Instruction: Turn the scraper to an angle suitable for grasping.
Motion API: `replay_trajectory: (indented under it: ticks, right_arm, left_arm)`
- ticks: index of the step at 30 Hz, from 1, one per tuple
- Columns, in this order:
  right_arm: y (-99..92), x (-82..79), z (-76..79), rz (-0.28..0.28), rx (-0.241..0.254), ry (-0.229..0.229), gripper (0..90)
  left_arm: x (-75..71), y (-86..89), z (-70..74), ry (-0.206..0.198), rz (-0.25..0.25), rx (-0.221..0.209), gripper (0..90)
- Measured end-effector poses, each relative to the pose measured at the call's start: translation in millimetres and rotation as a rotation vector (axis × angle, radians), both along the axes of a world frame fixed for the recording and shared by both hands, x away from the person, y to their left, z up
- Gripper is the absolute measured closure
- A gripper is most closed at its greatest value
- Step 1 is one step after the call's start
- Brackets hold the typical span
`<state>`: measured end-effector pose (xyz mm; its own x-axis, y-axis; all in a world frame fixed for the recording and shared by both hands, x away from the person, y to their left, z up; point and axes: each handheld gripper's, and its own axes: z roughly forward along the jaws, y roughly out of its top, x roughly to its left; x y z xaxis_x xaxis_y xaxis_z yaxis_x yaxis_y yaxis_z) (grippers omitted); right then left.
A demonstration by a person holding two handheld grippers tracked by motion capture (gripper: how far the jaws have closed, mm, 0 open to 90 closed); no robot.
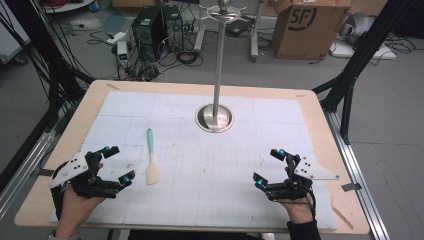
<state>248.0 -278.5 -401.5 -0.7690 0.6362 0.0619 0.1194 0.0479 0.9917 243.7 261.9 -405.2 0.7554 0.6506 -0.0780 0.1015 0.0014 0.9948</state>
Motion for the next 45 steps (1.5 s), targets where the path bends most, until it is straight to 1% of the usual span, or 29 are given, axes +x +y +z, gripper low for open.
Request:
replay_trajectory:
  ticks: [6, 9, 10, 11, 12, 14, 16, 17, 18, 19, 20, 21, 22, 23, 25, 27, 28, 30, 31, 32, 34, 35, 36, 37, 38, 41, 42, 44, 45]
  right_arm:
    - [1.0, -0.8, -0.1, 0.008, 0.001, 0.005, 1.1]
    - [0.7, -0.1, -0.5, 0.004, 0.000, 0.003, 1.1]
    - [1.4, 0.0, -1.1, 0.005, -0.004, 0.011, 1.1]
    - [1.4, 0.0, -1.1, 0.005, -0.004, 0.011, 1.1]
    - [2.0, 0.0, -1.3, 0.006, -0.005, 0.013, 1.1]
    - [3.0, 0.1, -2.0, 0.009, -0.010, 0.011, 1.1]
    - [3.6, -0.3, -3.6, 0.009, -0.010, 0.018, 1.1]
    - [3.8, -0.8, -5.0, 0.009, -0.019, 0.031, 1.1]
    - [3.9, -1.2, -5.5, 0.009, -0.018, 0.033, 1.2]
    - [3.9, -1.2, -5.5, 0.009, -0.018, 0.033, 1.2]
    - [3.8, -1.1, -5.8, 0.009, -0.016, 0.029, 1.1]
    - [3.6, -1.7, -6.2, 0.007, -0.019, 0.032, 1.1]
    - [3.8, -2.2, -6.2, 0.007, -0.017, 0.035, 1.2]
    - [3.8, -2.2, -6.2, 0.007, -0.017, 0.035, 1.2]
    - [4.0, -2.9, -5.9, 0.012, -0.017, 0.034, 1.2]
    - [3.9, -3.0, -6.0, 0.014, -0.016, 0.034, 1.2]
    - [3.9, -3.0, -6.0, 0.014, -0.016, 0.034, 1.2]
    - [3.6, -2.9, -5.9, 0.022, -0.014, 0.034, 1.1]
    - [3.6, -2.9, -5.9, 0.022, -0.014, 0.034, 1.1]
    - [3.8, -3.0, -5.8, 0.029, -0.013, 0.032, 1.1]
    - [4.2, -3.6, -5.3, 0.044, -0.010, 0.021, 1.1]
    - [4.8, -4.3, -5.0, 0.052, -0.009, 0.020, 1.1]
    - [4.8, -4.3, -5.0, 0.052, -0.009, 0.020, 1.1]
    - [4.9, -4.1, -5.1, 0.053, -0.012, 0.023, 1.1]
    - [4.9, -4.1, -5.1, 0.053, -0.012, 0.023, 1.1]
    - [4.6, -3.7, -5.4, 0.055, -0.013, 0.022, 1.1]
    - [4.6, -3.9, -5.4, 0.054, -0.012, 0.024, 1.2]
    - [3.8, -4.5, -5.3, 0.056, -0.007, 0.030, 1.2]
    - [3.8, -4.5, -5.3, 0.056, -0.007, 0.030, 1.2]
  left_arm:
    - [-0.2, -0.1, -0.2, 0.000, 0.008, 0.004, 1.7]
    - [0.7, 0.2, -0.8, 0.014, 0.019, -0.006, 2.3]
    - [1.1, 0.8, -0.7, 0.017, 0.027, -0.005, 9.0]
    - [1.7, 1.5, -0.7, 0.017, 0.041, -0.010, 9.0]
    - [1.9, 2.6, -0.3, 0.022, 0.054, -0.011, 14.0]
    - [2.7, 3.6, 0.0, 0.012, 0.088, -0.010, 28.1]
    - [5.1, 3.9, -0.2, 0.026, 0.101, 0.000, 35.2]
    - [6.1, 3.4, -0.8, 0.035, 0.100, 0.007, 46.1]
    - [7.3, 3.0, -1.9, 0.036, 0.104, 0.024, 51.6]
    - [8.5, 2.6, -2.6, 0.038, 0.108, 0.037, 51.6]
    - [10.8, 2.7, -3.6, 0.049, 0.112, 0.049, 56.9]
    - [13.0, 3.0, -4.2, 0.062, 0.122, 0.060, 67.8]
    - [14.6, 3.1, -4.5, 0.081, 0.132, 0.071, 75.7]
    - [15.7, 3.6, -4.9, 0.086, 0.133, 0.080, 75.7]
    - [19.8, 3.4, -5.8, 0.109, 0.149, 0.101, 89.1]
    - [25.3, 3.3, -5.2, 0.136, 0.142, 0.130, 89.6]
    - [27.7, 2.8, -4.6, 0.137, 0.144, 0.146, 89.6]
    - [31.9, 2.6, -3.4, 0.139, 0.156, 0.159, 89.6]
    - [34.9, 2.6, -3.4, 0.143, 0.164, 0.148, 89.6]
    - [39.5, 3.4, -3.9, 0.158, 0.169, 0.147, 89.6]
    - [49.0, 4.4, -6.2, 0.206, 0.174, 0.143, 89.6]
    - [52.4, 4.4, -7.2, 0.222, 0.180, 0.144, 89.6]
    - [56.9, 4.7, -8.7, 0.234, 0.189, 0.156, 89.6]
    - [65.6, 5.1, -11.7, 0.262, 0.207, 0.160, 89.6]
    - [65.6, 5.1, -11.7, 0.262, 0.207, 0.160, 89.6]
    - [76.5, 5.5, -13.9, 0.273, 0.243, 0.152, 89.6]
    - [81.5, 4.8, -14.3, 0.288, 0.250, 0.149, 89.6]
    - [92.3, -0.3, -15.0, 0.303, 0.257, 0.171, 89.6]
    - [92.3, -0.3, -15.0, 0.303, 0.257, 0.171, 89.6]
